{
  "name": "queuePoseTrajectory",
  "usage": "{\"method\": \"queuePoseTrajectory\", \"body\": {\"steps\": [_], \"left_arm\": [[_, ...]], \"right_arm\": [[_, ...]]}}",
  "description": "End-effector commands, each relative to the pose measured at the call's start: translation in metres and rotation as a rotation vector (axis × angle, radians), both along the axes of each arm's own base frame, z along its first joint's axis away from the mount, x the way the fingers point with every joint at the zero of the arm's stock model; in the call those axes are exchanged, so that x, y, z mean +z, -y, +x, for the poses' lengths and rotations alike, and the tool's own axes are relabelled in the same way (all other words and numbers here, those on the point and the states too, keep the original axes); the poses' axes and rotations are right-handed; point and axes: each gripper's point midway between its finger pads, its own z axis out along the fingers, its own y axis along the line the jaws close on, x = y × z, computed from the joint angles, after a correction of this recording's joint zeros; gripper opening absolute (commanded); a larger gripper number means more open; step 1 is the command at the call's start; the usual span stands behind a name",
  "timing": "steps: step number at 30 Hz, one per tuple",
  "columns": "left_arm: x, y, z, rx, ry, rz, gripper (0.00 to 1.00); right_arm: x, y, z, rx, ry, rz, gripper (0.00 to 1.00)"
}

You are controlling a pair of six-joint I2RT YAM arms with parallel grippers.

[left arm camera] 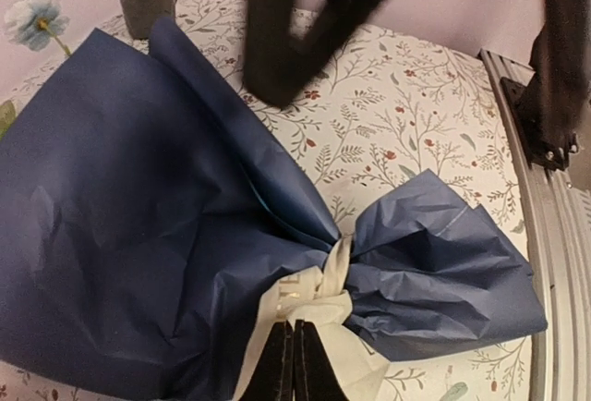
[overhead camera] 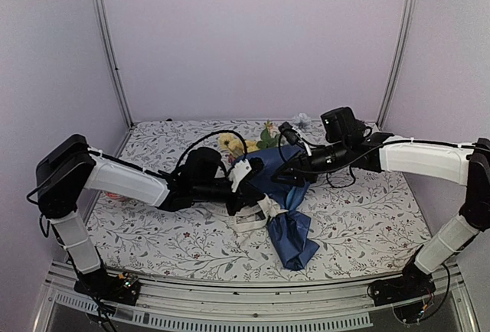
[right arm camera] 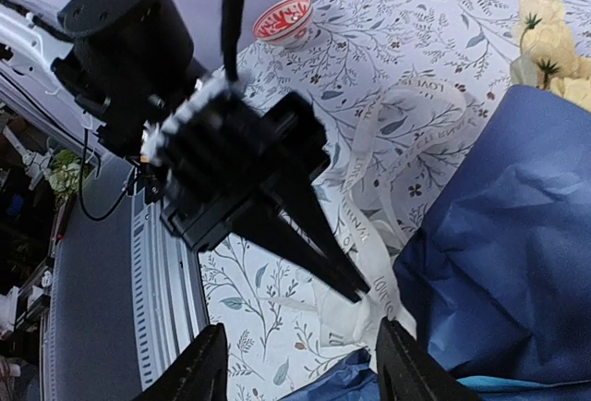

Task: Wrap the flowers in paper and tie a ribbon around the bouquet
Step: Cross the half-tied ribbon over the folded bouquet.

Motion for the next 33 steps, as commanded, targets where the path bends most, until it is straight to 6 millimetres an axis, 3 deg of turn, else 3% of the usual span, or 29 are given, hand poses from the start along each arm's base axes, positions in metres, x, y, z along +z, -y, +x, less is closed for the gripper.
{"method": "queuePoseTrajectory", "body": {"steps": [1, 5, 10, 12, 15, 17, 23, 29, 33], "left_arm": [[0.024, -0.004, 0.016, 0.021, -0.007, -0.083, 0.00], [0.027, -0.003, 0.015, 0.005, -0.039, -0.115, 0.00], [0.027, 0.002, 0.009, -0.027, -0.082, -0.143, 0.00], [0.028, 0.002, 0.007, -0.034, -0.087, -0.149, 0.00], [0.030, 0.000, 0.005, -0.039, -0.082, -0.147, 0.00], [0.030, -0.001, 0.006, -0.039, -0.073, -0.143, 0.00], [0.030, 0.001, 0.008, -0.036, -0.066, -0.131, 0.00], [0.027, 0.001, 0.011, -0.022, -0.070, -0.124, 0.00], [0.027, 0.001, 0.012, -0.020, -0.068, -0.123, 0.00]], "right_arm": [[0.002, -0.003, -0.012, 0.052, 0.044, 0.072, 0.53], [-0.008, 0.004, -0.011, -0.038, 0.040, 0.093, 0.41], [-0.032, -0.009, -0.017, -0.195, 0.048, 0.030, 0.30], [-0.034, -0.013, -0.020, -0.223, 0.054, 0.030, 0.33], [-0.036, -0.010, -0.011, -0.291, 0.059, 0.025, 0.53], [-0.041, -0.011, -0.007, -0.295, 0.071, -0.007, 0.57], [-0.066, -0.028, -0.003, -0.185, 0.078, -0.127, 0.56], [-0.067, -0.034, -0.014, -0.099, 0.078, -0.103, 0.50], [-0.080, -0.033, -0.011, -0.117, 0.070, -0.135, 0.49]]}}
